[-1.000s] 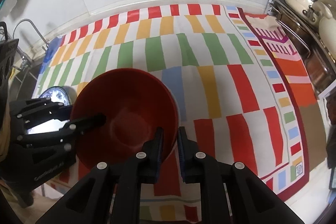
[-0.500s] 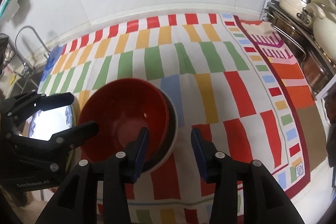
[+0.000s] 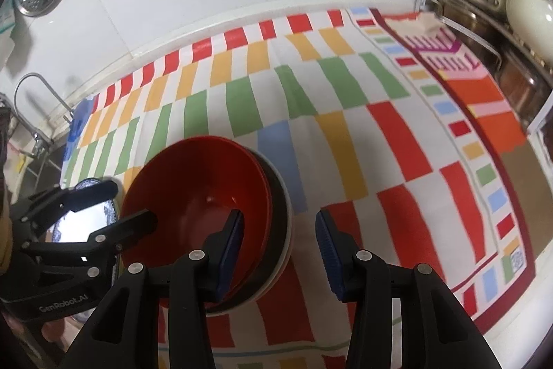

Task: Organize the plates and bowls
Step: 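Close both tools on the rims of the stacked bowls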

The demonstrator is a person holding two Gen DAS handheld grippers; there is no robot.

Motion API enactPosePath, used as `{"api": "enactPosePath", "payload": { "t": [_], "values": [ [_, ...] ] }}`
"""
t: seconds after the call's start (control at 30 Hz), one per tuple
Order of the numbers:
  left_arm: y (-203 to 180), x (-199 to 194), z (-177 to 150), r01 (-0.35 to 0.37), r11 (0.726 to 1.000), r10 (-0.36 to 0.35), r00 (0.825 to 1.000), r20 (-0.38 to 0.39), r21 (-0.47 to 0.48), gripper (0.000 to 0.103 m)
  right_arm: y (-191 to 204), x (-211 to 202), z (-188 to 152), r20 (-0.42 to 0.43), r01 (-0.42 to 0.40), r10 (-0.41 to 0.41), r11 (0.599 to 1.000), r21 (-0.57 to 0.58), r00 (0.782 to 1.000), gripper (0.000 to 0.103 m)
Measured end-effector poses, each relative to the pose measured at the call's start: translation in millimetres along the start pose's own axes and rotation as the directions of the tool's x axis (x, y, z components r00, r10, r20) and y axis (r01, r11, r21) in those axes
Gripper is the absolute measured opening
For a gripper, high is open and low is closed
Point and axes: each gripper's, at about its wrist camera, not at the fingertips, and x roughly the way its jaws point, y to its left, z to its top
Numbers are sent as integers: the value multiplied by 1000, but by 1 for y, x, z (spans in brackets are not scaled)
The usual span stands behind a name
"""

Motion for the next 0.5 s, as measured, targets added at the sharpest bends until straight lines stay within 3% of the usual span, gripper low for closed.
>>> {"api": "enactPosePath", "payload": {
  "t": [0.23, 0.5],
  "values": [
    [-1, 14, 0, 26, 999, -27, 999, -39, -34, 62, -5, 13, -4, -37, -36, 37, 998, 46, 999, 44],
    [0, 25, 2, 54, 995, -60, 996, -71, -81, 47, -3, 22, -6, -60, -50, 53, 998, 45, 997, 43]
  ]
}}
